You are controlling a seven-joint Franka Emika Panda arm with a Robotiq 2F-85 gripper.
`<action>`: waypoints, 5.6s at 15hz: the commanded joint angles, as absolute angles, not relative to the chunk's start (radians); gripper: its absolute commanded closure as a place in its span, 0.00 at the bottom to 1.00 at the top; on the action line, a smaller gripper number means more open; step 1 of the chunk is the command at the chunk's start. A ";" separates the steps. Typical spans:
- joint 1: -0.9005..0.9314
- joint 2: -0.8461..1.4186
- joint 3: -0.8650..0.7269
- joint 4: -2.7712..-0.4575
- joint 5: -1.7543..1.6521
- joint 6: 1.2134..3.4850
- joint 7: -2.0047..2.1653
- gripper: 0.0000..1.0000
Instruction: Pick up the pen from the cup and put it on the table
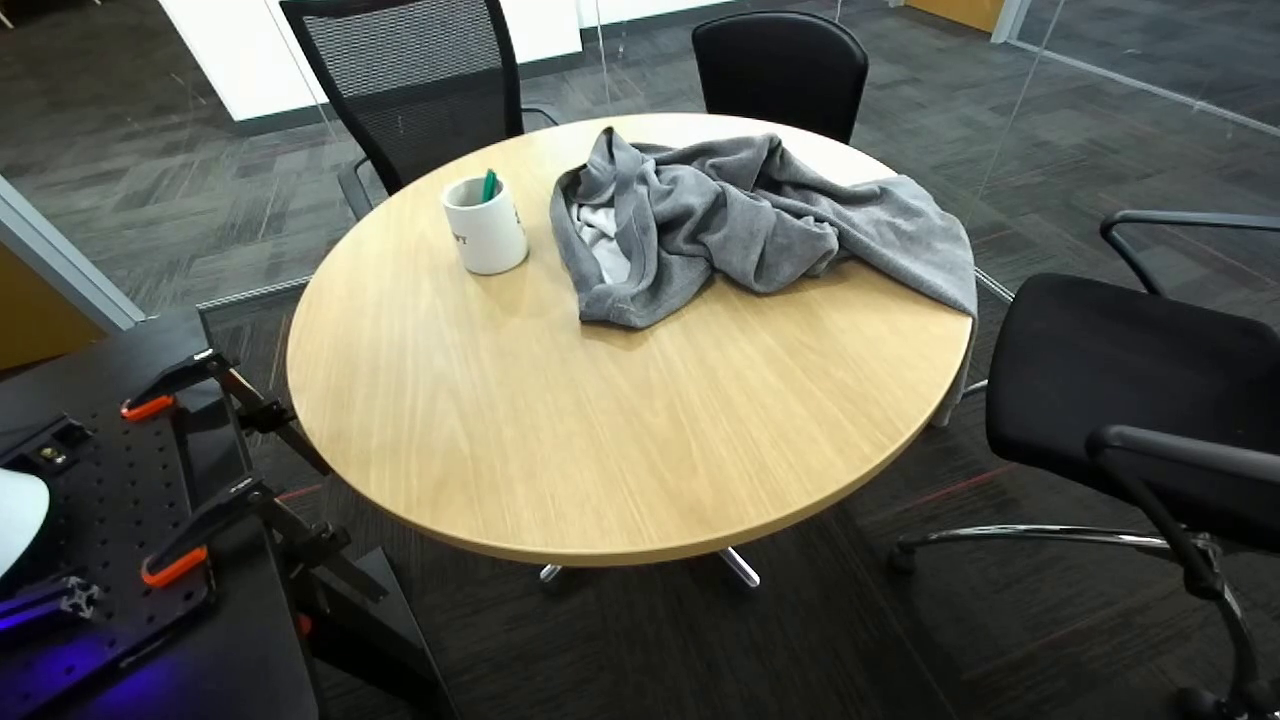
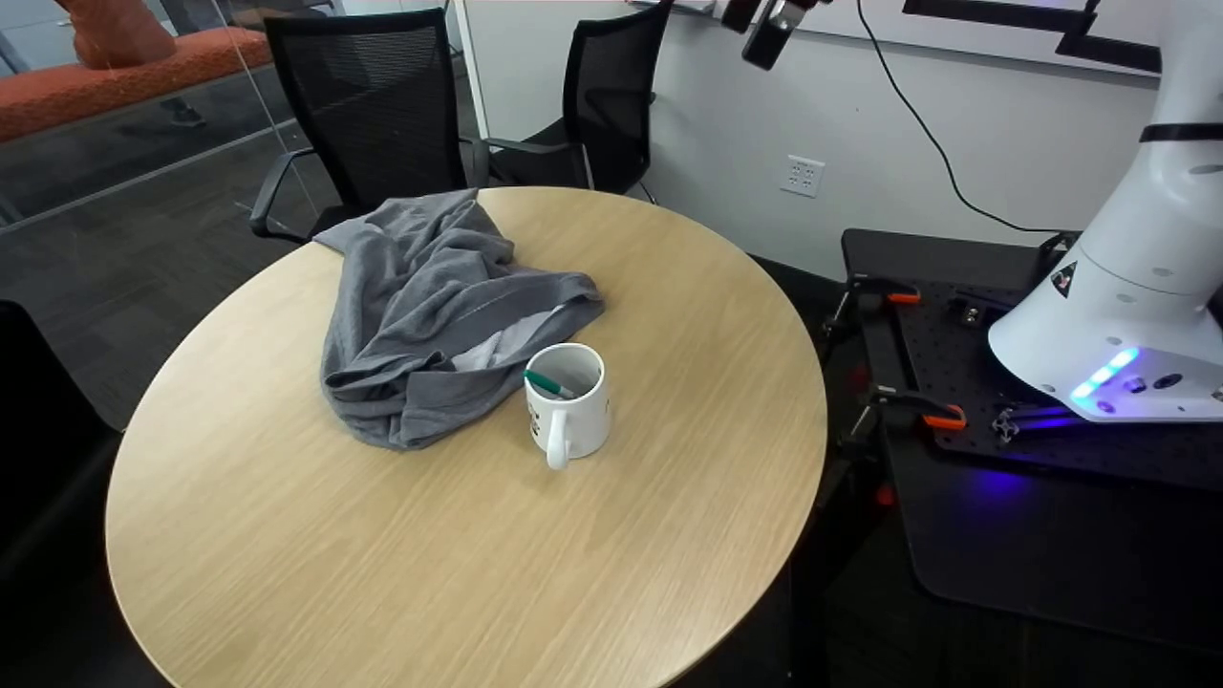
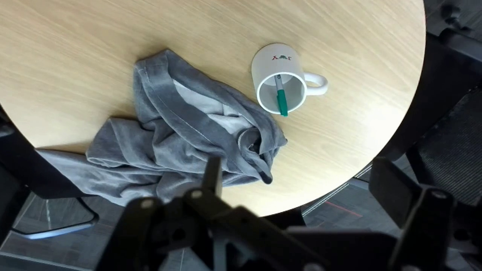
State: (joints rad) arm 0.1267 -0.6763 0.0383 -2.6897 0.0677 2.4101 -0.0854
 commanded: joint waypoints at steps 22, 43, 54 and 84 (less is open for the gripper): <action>0.148 0.187 0.089 -2.332 -0.274 2.641 0.235 0.00; 0.179 0.248 0.085 -2.335 -0.281 2.719 0.185 0.33; 0.209 0.386 0.031 -2.290 -0.305 2.905 0.149 0.38; 0.176 0.534 0.048 -2.178 -0.210 2.955 0.007 0.93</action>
